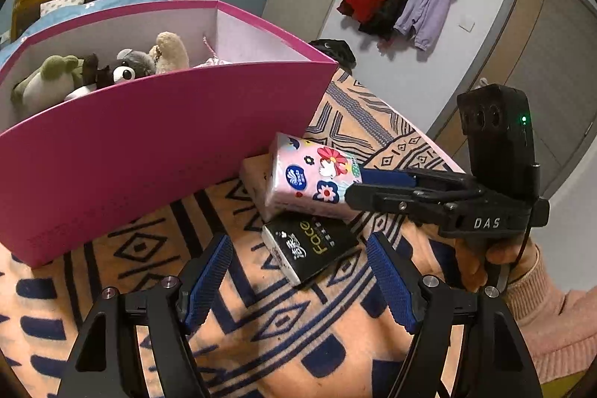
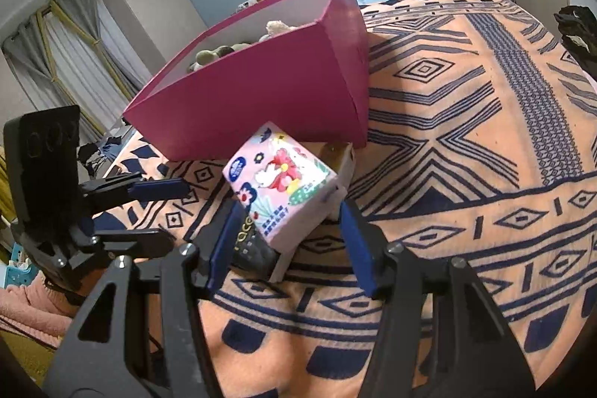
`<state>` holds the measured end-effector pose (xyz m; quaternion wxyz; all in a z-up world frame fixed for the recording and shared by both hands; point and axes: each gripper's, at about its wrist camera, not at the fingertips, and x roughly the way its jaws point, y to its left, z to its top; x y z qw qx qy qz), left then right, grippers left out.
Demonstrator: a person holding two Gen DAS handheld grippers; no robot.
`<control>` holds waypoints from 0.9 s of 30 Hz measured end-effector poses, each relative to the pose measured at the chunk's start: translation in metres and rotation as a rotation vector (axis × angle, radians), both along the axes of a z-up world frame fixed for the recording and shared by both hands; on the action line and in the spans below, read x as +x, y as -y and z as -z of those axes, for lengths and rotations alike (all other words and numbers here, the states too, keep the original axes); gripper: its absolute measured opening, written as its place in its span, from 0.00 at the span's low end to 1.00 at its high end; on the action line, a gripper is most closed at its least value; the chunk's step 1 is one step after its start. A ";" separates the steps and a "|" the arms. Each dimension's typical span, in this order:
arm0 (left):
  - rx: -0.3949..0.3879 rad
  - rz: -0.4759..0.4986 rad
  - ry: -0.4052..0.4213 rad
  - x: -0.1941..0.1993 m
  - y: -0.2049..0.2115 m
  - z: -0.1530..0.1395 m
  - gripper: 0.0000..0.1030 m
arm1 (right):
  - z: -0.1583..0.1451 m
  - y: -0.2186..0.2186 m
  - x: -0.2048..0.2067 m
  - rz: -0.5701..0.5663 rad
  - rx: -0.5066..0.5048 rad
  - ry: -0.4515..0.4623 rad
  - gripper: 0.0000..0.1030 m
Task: Organize objects
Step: 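Grasp the pink floral tissue pack with the right gripper, then lift the pink tissue pack up toward the magenta box rim with the right gripper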
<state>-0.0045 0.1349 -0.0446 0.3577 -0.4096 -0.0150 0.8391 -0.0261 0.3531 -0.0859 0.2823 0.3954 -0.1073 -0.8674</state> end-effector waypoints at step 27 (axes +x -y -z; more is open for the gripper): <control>0.001 0.096 0.026 -0.009 -0.036 -0.001 0.50 | -0.003 -0.004 -0.001 0.006 -0.001 -0.016 0.45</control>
